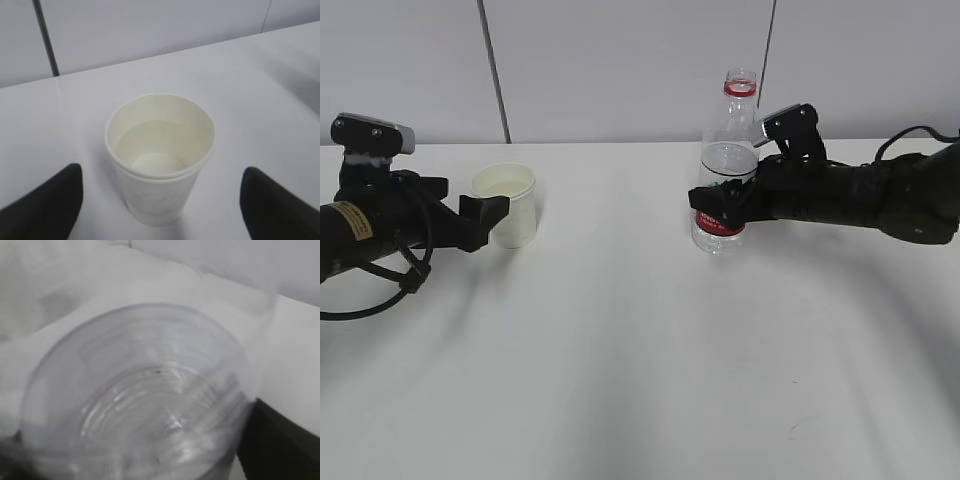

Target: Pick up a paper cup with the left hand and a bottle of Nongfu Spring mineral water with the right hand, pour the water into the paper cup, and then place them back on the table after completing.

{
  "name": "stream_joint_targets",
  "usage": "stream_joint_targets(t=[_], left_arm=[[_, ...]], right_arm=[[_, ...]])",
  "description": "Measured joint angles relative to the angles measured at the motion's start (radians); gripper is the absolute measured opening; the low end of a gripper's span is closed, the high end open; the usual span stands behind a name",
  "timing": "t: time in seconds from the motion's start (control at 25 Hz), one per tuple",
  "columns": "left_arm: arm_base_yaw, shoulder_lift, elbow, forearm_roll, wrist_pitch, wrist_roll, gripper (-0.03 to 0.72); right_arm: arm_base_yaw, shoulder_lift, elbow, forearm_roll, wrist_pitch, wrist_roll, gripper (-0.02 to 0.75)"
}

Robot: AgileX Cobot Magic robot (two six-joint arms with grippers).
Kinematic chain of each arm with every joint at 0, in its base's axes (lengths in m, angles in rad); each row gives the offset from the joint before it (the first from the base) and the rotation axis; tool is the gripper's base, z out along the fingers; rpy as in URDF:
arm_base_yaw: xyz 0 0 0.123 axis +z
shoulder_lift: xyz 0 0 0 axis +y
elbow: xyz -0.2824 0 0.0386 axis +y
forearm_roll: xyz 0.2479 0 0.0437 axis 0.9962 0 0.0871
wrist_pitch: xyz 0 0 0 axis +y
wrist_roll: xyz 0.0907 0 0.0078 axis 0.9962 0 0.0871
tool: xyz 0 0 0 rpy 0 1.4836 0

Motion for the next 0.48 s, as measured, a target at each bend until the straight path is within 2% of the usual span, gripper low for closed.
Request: stream_joint_targets(t=[0.16, 0.32, 0.48], left_arm=[[0.000, 0.000, 0.000, 0.000, 0.000, 0.000, 0.584], [-0.001, 0.000, 0.000, 0.000, 0.000, -0.003, 0.584], [-0.008, 0.000, 0.000, 0.000, 0.000, -0.007, 0.584]], right_arm=[[0.000, -0.027, 0.000, -0.016, 0.094, 0.033, 0.598], [0.000, -0.036, -0.002, -0.050, 0.117, 0.064, 0.548], [0.000, -0.039, -0.002, -0.075, 0.118, 0.082, 0.541]])
